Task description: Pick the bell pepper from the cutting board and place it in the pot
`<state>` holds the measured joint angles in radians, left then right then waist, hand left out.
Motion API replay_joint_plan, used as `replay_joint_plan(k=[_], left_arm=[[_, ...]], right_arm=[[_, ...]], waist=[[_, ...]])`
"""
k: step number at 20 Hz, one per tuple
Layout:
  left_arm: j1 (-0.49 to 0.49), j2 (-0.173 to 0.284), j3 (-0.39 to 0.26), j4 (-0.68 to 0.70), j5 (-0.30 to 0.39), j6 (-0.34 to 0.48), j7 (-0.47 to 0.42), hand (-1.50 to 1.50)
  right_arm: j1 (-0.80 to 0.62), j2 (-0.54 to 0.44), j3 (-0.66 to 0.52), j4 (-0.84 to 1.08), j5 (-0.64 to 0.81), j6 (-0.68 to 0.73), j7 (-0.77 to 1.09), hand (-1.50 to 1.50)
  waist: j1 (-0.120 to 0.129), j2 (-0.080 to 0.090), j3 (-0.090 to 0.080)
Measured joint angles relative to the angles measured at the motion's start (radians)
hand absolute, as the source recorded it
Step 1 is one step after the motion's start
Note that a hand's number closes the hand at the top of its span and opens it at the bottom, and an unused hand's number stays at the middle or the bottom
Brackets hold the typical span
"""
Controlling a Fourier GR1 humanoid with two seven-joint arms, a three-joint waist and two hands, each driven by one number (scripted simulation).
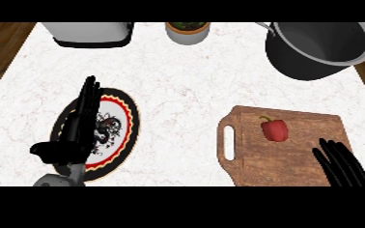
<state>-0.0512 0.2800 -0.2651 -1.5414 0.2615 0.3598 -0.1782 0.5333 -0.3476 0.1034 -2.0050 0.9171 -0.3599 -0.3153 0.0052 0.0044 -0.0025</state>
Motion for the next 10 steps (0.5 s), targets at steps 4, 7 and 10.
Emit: replay_joint_plan(k=[4, 7, 10], left_arm=[[0.001, 0.000, 0.021, -0.010, -0.006, -0.014, 0.016, 0.00], [0.009, -0.017, 0.018, -0.001, -0.021, -0.017, 0.003, 0.00], [0.010, -0.047, 0.011, 0.000, -0.045, -0.006, 0.008, 0.00]], right_arm=[[-0.085, 0.062, 0.057, 0.030, 0.126, 0.077, 0.127, -1.50], [-0.132, 0.085, 0.051, 0.075, 0.199, 0.114, 0.202, -1.50], [-0.166, 0.111, 0.061, 0.105, 0.249, 0.154, 0.256, -1.50]], waist=[[-0.001, -0.002, 0.001], [-0.002, -0.003, 0.002], [-0.004, -0.004, 0.002]])
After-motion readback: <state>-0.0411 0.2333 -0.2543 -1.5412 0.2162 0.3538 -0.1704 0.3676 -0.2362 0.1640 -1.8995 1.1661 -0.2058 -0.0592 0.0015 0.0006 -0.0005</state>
